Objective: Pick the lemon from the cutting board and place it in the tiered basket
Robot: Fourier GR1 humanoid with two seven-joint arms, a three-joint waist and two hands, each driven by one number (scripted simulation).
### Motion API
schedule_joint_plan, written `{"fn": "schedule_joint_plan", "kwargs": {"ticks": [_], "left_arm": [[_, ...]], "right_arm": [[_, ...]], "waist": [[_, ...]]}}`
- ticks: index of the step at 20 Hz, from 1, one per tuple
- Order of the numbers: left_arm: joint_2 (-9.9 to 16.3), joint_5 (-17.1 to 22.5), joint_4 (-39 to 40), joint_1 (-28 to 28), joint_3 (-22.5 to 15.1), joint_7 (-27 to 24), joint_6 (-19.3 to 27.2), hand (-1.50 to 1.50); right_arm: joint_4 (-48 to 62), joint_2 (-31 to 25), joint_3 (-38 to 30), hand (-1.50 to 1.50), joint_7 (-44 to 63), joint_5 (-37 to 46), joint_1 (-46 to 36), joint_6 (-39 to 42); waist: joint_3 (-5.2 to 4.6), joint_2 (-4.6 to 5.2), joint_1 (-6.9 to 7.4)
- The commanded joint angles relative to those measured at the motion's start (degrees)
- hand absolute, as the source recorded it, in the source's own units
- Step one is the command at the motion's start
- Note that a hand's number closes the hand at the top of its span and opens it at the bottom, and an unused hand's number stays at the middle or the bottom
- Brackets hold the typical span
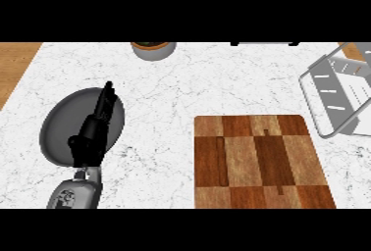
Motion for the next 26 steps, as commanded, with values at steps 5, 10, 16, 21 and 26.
{"fn": "schedule_joint_plan", "kwargs": {"ticks": [5, 10, 16, 21, 26], "left_arm": [[1.7, 1.3, 0.3, -1.9, 1.4, 0.9, -2.4, 0.0], [-0.1, 0.7, 1.6, -0.5, 0.6, -0.8, -1.0, 0.0], [-1.4, -0.4, 1.3, 0.1, -1.0, -2.1, 0.0, 0.0], [-1.4, -1.5, -6.0, 2.0, -3.9, 4.3, 0.4, 0.0], [-0.3, -0.4, 0.6, 0.8, -0.8, -2.3, 0.1, 0.0]], "right_arm": [[13.1, -2.6, 4.2, 1.5, 7.8, -3.5, -14.8, -2.1], [23.3, -2.8, 9.3, 1.5, 0.7, 2.2, -15.3, -12.8], [41.4, -9.9, 12.7, 1.5, -10.8, 8.6, -19.6, -21.5], [52.7, -12.3, 16.2, 1.5, -17.0, 12.5, -23.7, -27.0], [58.5, -8.7, 11.7, 1.5, -14.9, 8.6, -23.3, -27.8]], "waist": [[0.02, 0.2, 0.71], [0.05, 0.28, 0.66], [0.09, 0.62, 1.31], [0.14, 0.54, 2.01], [0.1, 0.4, 0.81]]}}
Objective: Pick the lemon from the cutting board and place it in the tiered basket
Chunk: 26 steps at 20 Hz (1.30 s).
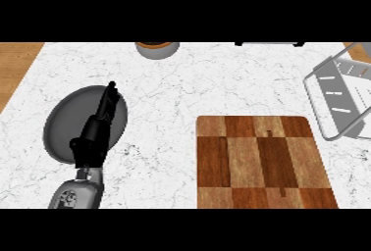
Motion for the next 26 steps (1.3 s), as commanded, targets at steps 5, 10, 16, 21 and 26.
{"fn": "schedule_joint_plan", "kwargs": {"ticks": [5, 10, 16, 21, 26], "left_arm": [[-0.9, 0.4, 2.1, -1.7, -0.2, -0.3, -0.1, 0.0], [-0.1, -0.6, -2.7, 0.3, -0.9, 3.0, 0.1, 0.0], [0.1, 0.1, -0.8, 2.0, -0.5, -0.2, -0.7, 0.0], [-1.1, -0.2, 1.7, -1.7, 0.3, 0.1, 1.4, 0.0], [0.6, 0.9, 1.4, 0.2, 2.8, -0.8, 0.9, 0.0]], "right_arm": [[14.8, 2.6, -6.9, -1.5, 1.4, -5.7, -5.8, -1.5], [18.5, 0.5, -12.6, -1.5, 0.8, -10.3, -8.3, -2.6], [23.0, -6.4, -19.5, -1.5, 5.5, -14.1, -7.5, -8.3], [29.9, -12.6, -26.8, -1.5, 1.7, -19.6, 1.6, -4.0], [34.5, -15.9, -34.0, -1.5, -4.8, -25.6, 12.9, 1.6]], "waist": [[0.18, 0.4, 0.64], [0.18, 0.04, 0.46], [0.14, 0.09, -0.11], [0.31, 0.29, -1.76], [0.45, -0.04, -3.57]]}}
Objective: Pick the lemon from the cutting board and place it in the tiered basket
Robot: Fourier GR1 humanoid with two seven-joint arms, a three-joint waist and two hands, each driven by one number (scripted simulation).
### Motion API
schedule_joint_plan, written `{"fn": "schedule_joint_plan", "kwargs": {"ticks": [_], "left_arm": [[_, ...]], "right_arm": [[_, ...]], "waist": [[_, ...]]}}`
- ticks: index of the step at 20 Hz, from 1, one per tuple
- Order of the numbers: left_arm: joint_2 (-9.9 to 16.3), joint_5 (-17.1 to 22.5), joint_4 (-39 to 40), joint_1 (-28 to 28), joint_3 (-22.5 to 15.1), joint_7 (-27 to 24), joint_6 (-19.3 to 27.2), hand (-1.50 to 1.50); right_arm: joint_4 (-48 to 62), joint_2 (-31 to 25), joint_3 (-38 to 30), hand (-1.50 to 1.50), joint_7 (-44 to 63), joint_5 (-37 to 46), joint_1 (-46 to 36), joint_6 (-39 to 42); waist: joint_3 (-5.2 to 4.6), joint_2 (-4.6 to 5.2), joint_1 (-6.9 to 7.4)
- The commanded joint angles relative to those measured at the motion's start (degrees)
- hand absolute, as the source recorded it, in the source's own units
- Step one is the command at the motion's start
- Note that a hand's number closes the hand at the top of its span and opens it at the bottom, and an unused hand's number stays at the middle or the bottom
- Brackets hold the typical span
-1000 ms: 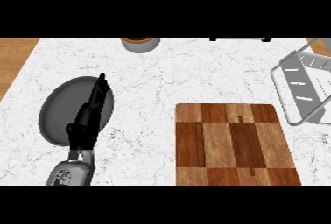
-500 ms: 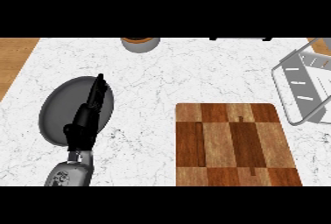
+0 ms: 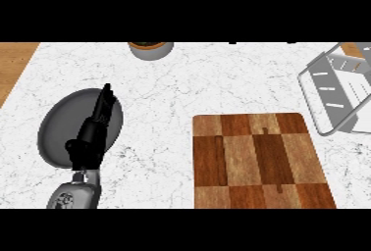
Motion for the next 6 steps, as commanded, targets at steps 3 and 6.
{"fn": "schedule_joint_plan", "kwargs": {"ticks": [3, 6], "left_arm": [[0.1, 0.2, -3.3, 0.3, 0.1, 3.3, 0.3, 0.0], [0.3, -0.1, -0.1, 2.0, 0.9, -1.0, 0.7, 0.0]], "right_arm": [[4.7, -4.1, -7.1, -1.5, -7.4, -6.0, 13.5, 6.8], [5.4, -2.1, -8.4, -1.5, -13.1, -7.2, 19.9, 10.5]], "waist": [[0.2, -0.24, -0.56], [0.28, -0.11, -1.36]]}}
